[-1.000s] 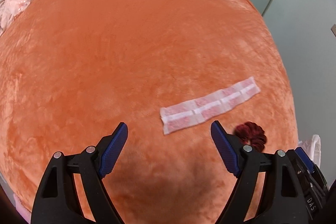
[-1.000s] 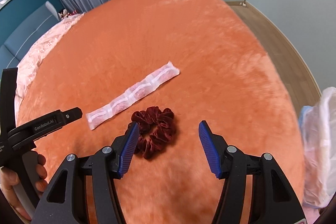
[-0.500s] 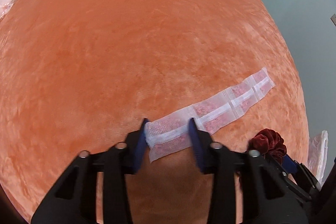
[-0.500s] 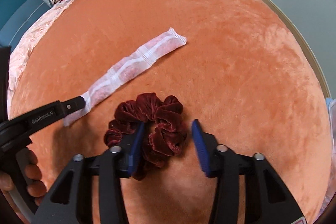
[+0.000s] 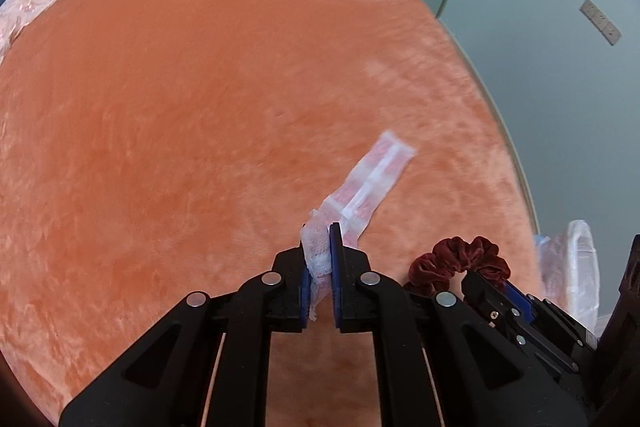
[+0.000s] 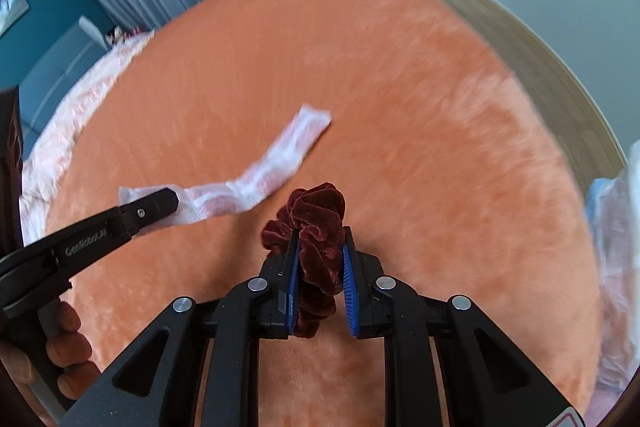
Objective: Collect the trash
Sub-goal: 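Grasp the white-pink strip packet with the left tool while the right tool grasps the dark red scrunchie, then carry the strip packet and scrunchie over the bin and open both tools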
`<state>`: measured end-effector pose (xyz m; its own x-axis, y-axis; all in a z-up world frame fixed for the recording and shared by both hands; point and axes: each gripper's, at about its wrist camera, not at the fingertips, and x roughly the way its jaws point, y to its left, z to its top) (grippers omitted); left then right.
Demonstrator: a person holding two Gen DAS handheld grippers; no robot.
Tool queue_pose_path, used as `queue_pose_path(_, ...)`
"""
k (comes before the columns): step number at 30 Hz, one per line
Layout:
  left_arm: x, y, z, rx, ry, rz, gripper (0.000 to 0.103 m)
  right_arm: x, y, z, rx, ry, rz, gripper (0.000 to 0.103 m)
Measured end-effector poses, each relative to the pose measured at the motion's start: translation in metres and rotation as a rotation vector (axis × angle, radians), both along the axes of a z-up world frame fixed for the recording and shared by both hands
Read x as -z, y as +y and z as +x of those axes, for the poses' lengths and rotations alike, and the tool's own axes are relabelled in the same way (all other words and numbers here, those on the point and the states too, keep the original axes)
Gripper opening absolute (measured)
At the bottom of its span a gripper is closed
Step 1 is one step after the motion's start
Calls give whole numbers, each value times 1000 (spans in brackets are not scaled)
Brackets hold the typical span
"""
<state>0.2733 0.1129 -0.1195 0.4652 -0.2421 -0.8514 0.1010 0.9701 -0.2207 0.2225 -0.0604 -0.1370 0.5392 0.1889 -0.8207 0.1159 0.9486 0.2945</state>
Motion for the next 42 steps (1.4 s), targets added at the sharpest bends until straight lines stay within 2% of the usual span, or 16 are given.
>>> queue_pose_path(5,-52,-28,-22,51,-78,-20,8,-53,-30,-23,44,-105,3,17)
queue_pose_path(12,-134,-89,-61,160,-212,-47,8,-124,-83,-72,119,-253,-18,17)
queue_pose_path(17,-177,-134,-88,239,-281,-69,8,-158,-124,-107,187,-333,-42,17)
queue_pose_path(21,-203,-177,-111,312,-320,-84,8,-173,-159,-135,254,-371,-46,17)
queue_pose_path(28,-225,-240,-142,424,-345,-104,8,-179,-211,-182,375,-394,-52,17)
queue_pose_path(33,-225,-276,-160,487,-342,-108,8,-174,-236,-206,437,-390,-51,17)
queue_pose_path(42,-218,-314,-179,562,-332,-103,8,-165,-260,-232,511,-388,-46,17)
